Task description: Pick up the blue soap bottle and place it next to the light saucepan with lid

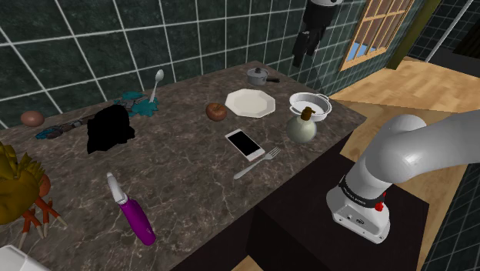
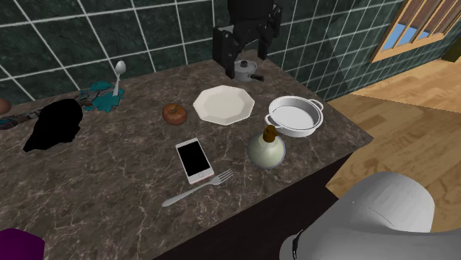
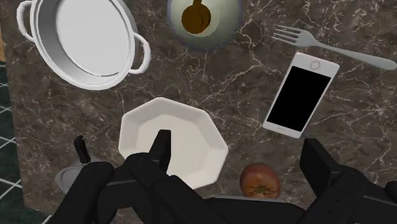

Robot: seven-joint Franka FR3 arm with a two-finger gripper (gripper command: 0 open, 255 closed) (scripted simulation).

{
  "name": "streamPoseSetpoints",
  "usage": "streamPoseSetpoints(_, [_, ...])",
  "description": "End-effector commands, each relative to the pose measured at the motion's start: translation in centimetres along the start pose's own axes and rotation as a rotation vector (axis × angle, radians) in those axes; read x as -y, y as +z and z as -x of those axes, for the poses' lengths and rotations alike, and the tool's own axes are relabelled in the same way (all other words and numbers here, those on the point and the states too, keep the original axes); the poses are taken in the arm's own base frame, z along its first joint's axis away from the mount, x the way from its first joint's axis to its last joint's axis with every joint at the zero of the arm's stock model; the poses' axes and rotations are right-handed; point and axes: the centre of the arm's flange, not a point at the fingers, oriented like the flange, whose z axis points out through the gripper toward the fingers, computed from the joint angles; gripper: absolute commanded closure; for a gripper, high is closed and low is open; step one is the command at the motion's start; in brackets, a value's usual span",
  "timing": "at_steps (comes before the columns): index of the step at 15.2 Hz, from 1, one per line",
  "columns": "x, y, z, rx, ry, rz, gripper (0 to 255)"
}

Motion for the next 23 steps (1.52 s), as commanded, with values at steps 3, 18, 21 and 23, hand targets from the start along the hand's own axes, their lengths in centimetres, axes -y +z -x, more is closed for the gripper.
streamPoseSetpoints(3, [-0.8,2.5,0.3,0.022,-0.002,-0.007,0])
streamPoseSetpoints(18, [-5.4,19.5,3.7,0.167,-0.019,-0.055,0])
streamPoseSetpoints(21, [-5.4,21.1,3.9,0.167,-0.019,-0.055,0])
streamPoseSetpoints(23, [-5.3,22.1,4.1,0.167,-0.019,-0.055,0])
